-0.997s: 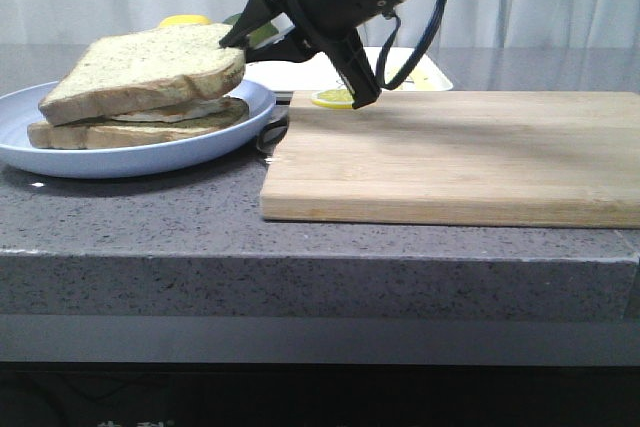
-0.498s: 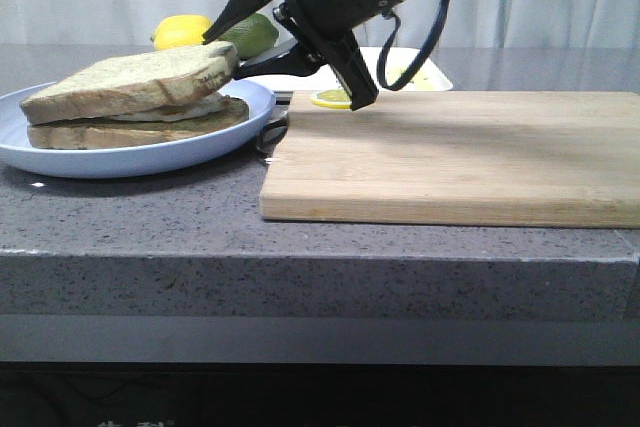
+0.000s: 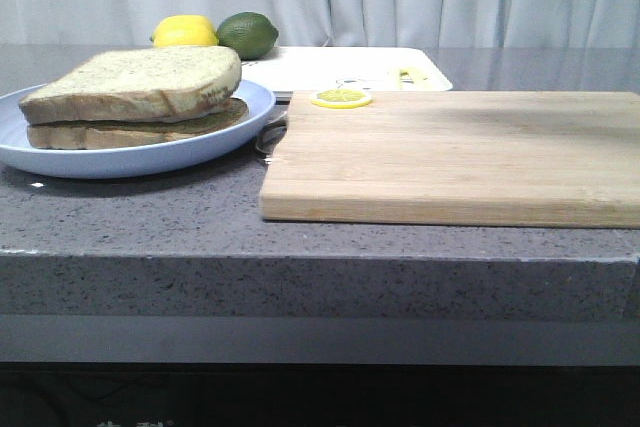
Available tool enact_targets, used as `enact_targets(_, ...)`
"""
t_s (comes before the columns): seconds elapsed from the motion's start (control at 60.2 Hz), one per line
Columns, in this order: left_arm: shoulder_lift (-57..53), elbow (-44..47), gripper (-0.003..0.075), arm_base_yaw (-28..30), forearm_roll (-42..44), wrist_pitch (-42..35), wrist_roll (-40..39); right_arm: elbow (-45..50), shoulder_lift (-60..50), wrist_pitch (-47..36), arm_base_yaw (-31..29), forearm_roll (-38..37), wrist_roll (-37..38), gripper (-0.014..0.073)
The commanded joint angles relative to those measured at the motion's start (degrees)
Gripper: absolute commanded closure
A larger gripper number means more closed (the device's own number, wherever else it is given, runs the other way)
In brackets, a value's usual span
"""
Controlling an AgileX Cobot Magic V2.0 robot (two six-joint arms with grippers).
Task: Place bread and move sandwich to tray
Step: 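Open the right gripper and withdraw it from the sandwich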
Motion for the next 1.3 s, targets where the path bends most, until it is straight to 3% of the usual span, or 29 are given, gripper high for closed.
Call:
enact_targets(0.0,0.5,-1.8,0.0188,0.1,0.0,-4.8,-0.4,-1.3,-6.0,3.4,-4.0,-8.8,-0.5,0.0286)
enact_targets(0.166,0.5,-1.8,0.0188,0.1,0.0,-4.8,-0.4,-1.3,-13.1,6.0,-10.5,-23.8,3.9,0.0324)
enact_targets(0.282,0.5,-1.8,0.0188,0.1,0.0,-4.7,-0.4,0.1,-18.2,4.8,-11.3,-32.2,7.8,0.0459)
enact_targets(0.449,0.5,-1.8,0.0188,0.1,0.0,-4.7,-0.4,8.4,-28.1,-1.7,-8.9,-36.3,7.8,0.0671)
enact_targets(0.748,0.7,-1.4,0.0188,0.1,0.0,-4.7,-0.4,31.4,-52.8,-18.6,-4.8,-39.2,7.7,0.0654)
enact_targets(0.93,0.7,-1.4,0.0188,0.1,0.0,-4.7,-0.4,43.6,-68.8,-20.0,-4.7,-39.2,7.7,0.0654)
enact_targets(1.146,0.9,-1.6,0.0188,0.1,-4.7,-5.7,-0.4,47.6,-75.4,-25.7,-4.7,-39.2,7.7,0.0654)
enact_targets(1.279,5.6,-5.8,0.0188,-1.1,-4.5,-1.9,-0.2,47.7,-75.2,-25.5,-4.7,-39.2,7.7,0.0654)
